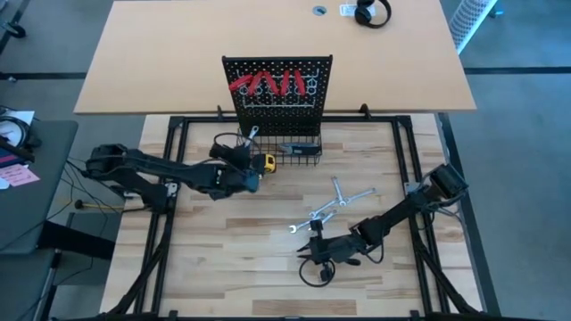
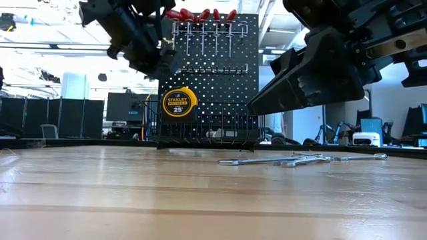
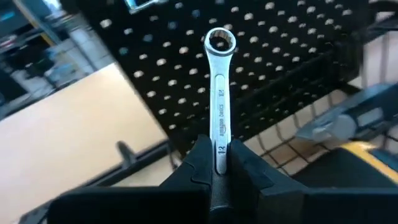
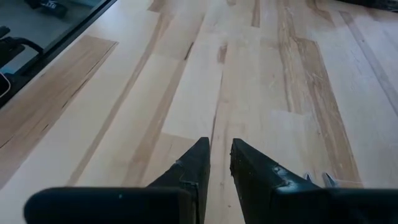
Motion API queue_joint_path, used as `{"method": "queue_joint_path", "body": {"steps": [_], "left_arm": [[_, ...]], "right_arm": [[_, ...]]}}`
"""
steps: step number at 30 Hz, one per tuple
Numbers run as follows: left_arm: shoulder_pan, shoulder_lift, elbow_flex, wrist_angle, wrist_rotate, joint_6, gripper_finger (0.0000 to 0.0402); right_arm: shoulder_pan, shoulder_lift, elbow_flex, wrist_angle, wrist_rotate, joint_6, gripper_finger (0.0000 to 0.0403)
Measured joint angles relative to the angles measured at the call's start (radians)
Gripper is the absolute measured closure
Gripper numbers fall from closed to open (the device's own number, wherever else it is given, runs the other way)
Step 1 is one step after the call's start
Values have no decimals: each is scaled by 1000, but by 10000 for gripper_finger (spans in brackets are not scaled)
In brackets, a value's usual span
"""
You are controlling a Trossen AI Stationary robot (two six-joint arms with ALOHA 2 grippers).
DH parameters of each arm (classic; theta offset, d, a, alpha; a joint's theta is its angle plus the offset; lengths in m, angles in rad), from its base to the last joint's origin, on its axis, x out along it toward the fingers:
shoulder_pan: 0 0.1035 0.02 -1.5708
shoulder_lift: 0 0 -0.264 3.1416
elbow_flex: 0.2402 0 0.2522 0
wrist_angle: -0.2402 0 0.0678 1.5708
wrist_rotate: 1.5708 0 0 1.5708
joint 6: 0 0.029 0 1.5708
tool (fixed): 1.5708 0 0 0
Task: Hang tools onto peg board
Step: Hang the wrench into the pegboard
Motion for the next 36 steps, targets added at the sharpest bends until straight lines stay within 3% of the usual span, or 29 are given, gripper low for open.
{"method": "queue_joint_path", "body": {"steps": [7,10,13,17,27,36], "left_arm": [[20,-102,-136,224,10,40,388],[19,-148,-266,471,23,120,388],[26,-156,-400,774,99,248,388],[45,-140,-491,1068,144,338,388],[95,-137,-442,1105,173,515,388],[165,-137,-426,1098,190,516,388]], "right_arm": [[8,0,0,0,0,-2,326],[8,0,1,0,0,-3,326],[8,0,1,0,0,-3,326],[-3,0,1,7,-1,-3,326],[-25,0,1,9,-1,-3,326],[-24,0,1,8,-1,-2,326]]}}
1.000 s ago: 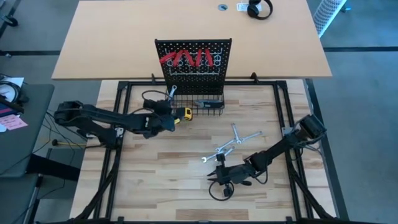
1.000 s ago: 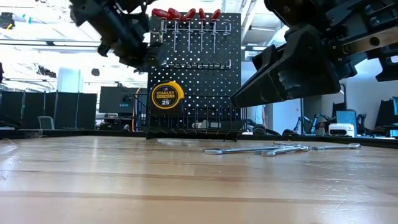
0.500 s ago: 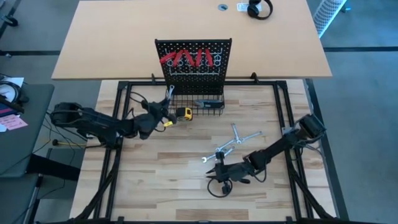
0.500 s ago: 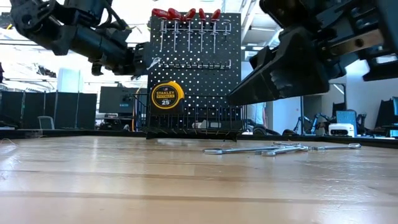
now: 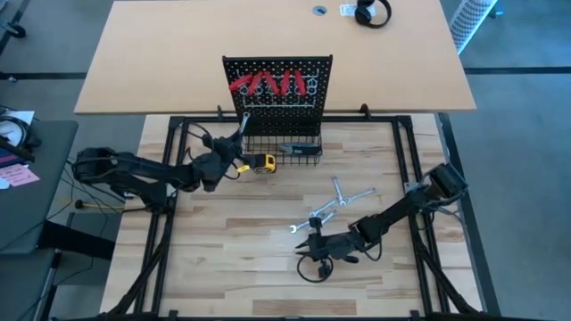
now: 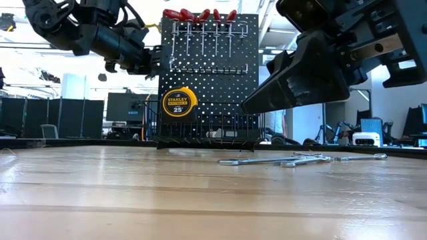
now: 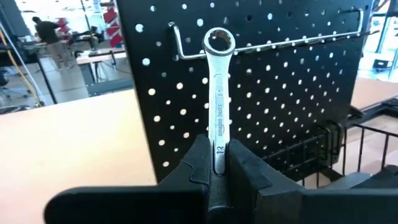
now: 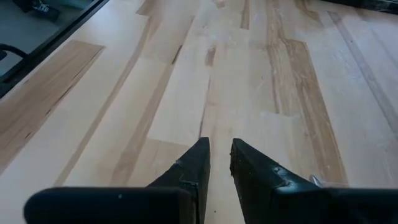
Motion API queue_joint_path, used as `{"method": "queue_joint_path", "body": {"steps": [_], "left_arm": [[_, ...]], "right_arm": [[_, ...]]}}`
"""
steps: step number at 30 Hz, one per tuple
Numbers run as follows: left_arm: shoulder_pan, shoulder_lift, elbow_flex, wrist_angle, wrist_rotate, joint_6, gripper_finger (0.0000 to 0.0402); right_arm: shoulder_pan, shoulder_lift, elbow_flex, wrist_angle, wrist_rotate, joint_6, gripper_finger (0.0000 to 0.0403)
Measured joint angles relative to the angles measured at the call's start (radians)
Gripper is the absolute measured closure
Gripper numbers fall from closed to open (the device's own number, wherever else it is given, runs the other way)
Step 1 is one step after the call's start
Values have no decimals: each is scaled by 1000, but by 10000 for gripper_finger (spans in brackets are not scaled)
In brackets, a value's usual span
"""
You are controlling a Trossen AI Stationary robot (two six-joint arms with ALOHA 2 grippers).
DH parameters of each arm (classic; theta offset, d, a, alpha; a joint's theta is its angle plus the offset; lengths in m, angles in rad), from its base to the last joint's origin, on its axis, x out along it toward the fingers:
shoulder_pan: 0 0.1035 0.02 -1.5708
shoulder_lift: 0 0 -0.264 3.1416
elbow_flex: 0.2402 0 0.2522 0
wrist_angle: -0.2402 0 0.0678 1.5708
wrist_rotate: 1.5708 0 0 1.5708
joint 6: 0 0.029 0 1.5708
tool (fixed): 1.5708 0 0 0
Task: Hang tools onto peg board
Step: Hang the wrench into the pegboard
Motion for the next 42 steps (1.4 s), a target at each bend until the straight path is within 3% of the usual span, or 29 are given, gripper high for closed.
{"method": "queue_joint_path", "body": {"steps": [6,21,26,32,42], "left_arm": [[18,0,0,0,61,-5,388],[60,0,2,-86,72,-60,385],[82,0,2,-90,100,-104,356],[109,0,2,-91,216,-98,336],[103,-26,38,-101,246,-58,268]], "right_arm": [[0,0,0,0,0,0,326],[0,0,0,0,0,2,326],[0,0,0,0,0,2,326],[0,0,0,0,-1,1,326],[0,0,0,-4,-1,0,326]]}}
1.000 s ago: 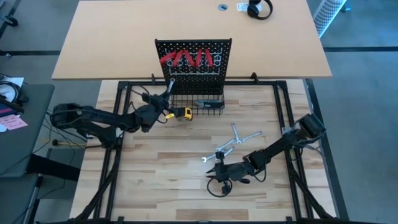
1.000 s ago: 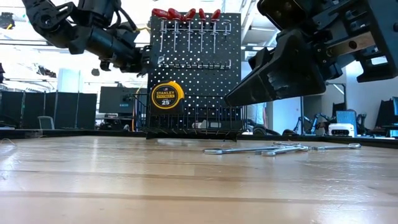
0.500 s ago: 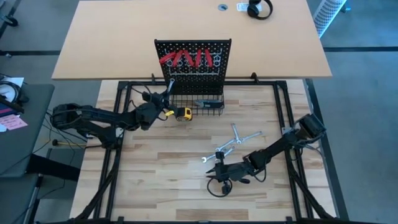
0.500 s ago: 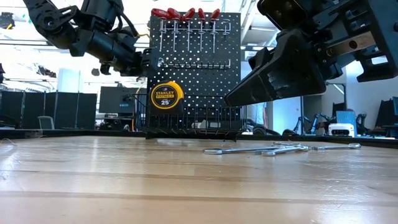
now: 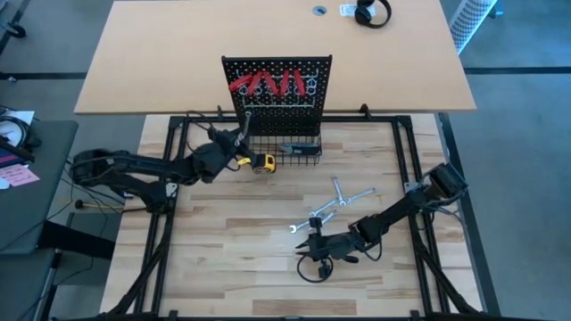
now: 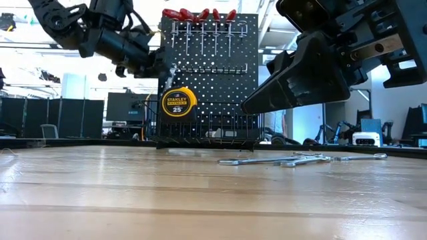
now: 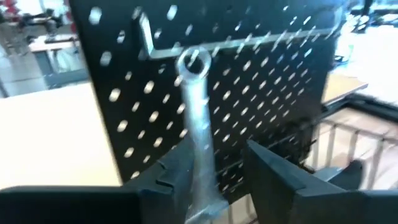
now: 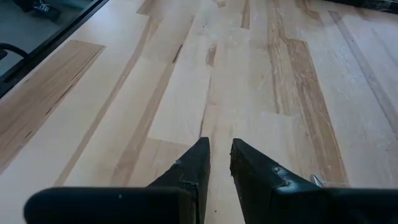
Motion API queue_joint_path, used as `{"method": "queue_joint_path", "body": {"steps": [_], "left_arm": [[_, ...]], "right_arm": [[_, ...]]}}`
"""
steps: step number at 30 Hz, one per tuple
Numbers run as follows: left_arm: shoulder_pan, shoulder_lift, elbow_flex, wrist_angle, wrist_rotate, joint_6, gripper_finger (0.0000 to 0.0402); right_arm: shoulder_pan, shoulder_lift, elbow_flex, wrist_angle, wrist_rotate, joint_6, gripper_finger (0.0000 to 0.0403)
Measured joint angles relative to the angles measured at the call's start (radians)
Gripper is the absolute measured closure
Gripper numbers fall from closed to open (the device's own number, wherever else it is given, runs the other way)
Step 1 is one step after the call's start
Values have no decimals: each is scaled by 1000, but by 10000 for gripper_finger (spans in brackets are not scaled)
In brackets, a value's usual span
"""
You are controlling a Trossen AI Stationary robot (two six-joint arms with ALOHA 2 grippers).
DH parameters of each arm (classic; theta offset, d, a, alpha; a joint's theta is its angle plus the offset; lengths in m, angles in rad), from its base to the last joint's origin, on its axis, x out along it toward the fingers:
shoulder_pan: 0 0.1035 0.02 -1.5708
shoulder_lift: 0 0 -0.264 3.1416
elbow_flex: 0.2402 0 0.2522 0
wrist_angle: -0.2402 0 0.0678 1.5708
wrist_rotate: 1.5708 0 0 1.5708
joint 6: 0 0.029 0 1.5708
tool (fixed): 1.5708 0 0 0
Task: Hang tools onto peg board
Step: Hang the wrench into the pegboard
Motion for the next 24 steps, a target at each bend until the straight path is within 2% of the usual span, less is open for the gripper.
{"method": "queue_joint_path", "body": {"steps": [5,9,11,15,18,24], "left_arm": [[-53,-112,44,-162,46,33,249],[-129,-226,66,-364,14,4,250],[-192,-276,64,-448,-14,-8,255],[-384,-329,61,-642,-125,-79,272],[-555,-320,60,-747,-241,-177,285],[-831,-189,60,-757,-418,-359,309]], "right_arm": [[6,0,0,-8,0,0,326],[14,-2,0,-26,0,-2,326],[21,-24,0,-93,0,-3,326],[33,-98,0,-264,0,-2,326],[40,-132,-14,-290,0,-24,326],[-1,-224,-124,-302,-3,-48,326]]}}
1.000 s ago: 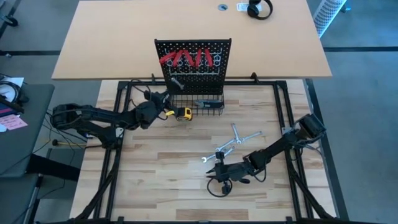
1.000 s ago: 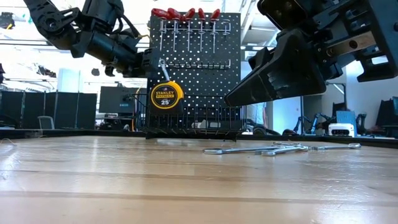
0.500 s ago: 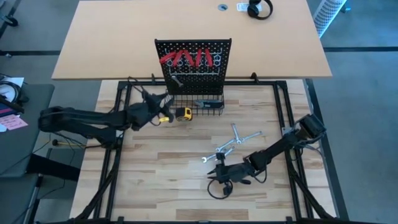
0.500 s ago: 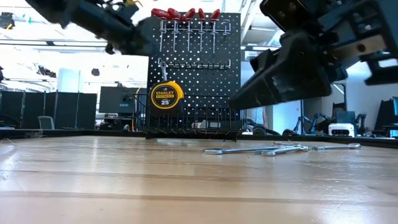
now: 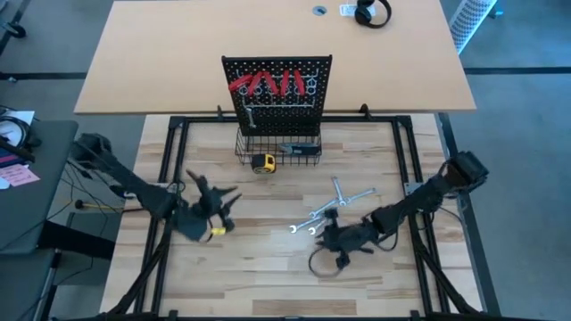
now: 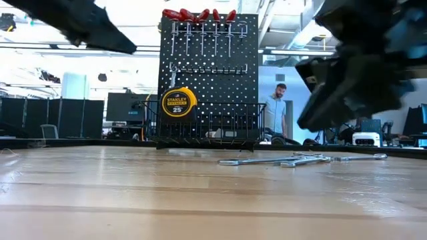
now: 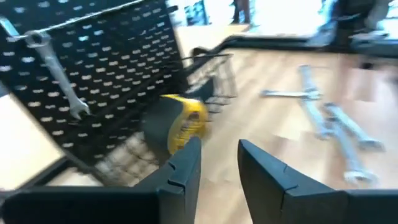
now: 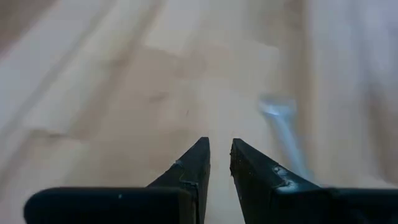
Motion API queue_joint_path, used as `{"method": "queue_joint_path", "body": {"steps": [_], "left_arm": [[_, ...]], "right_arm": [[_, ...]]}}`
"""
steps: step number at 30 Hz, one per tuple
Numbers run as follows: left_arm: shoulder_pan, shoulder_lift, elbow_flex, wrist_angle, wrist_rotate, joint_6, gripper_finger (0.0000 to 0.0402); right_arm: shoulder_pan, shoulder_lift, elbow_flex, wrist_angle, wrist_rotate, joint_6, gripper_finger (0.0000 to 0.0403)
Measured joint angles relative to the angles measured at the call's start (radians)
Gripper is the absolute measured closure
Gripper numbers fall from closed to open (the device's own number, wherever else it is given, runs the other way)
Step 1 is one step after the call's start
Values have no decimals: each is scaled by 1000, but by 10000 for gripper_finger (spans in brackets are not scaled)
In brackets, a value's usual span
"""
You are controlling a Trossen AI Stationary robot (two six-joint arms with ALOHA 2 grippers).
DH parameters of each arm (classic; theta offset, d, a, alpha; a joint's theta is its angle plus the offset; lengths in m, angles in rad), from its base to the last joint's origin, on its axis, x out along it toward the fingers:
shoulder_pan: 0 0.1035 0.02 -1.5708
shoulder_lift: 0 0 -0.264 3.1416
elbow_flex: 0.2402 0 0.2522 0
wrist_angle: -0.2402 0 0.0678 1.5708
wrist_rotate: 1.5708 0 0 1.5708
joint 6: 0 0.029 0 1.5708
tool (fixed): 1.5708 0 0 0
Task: Hang tools onto peg board
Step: Hang the wrench into the pegboard
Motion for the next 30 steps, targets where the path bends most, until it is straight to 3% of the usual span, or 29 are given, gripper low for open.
{"method": "queue_joint_path", "body": {"steps": [5,12,16,19,25,30], "left_arm": [[-101,163,0,105,-16,-104,323],[-126,395,1,264,-9,-170,329],[-116,479,31,275,-9,-162,329],[-108,509,64,273,-7,-132,329],[-103,509,101,274,38,-37,329],[-101,508,103,268,39,-35,329]], "right_arm": [[-99,-178,-68,-93,-8,63,310],[-161,-316,-73,-272,-128,24,217],[-169,-276,-72,-289,-132,22,170],[-182,-218,-101,-263,-132,9,159],[-253,-112,-186,-111,-158,1,171],[-327,-31,-204,-13,-293,-7,195]]}}
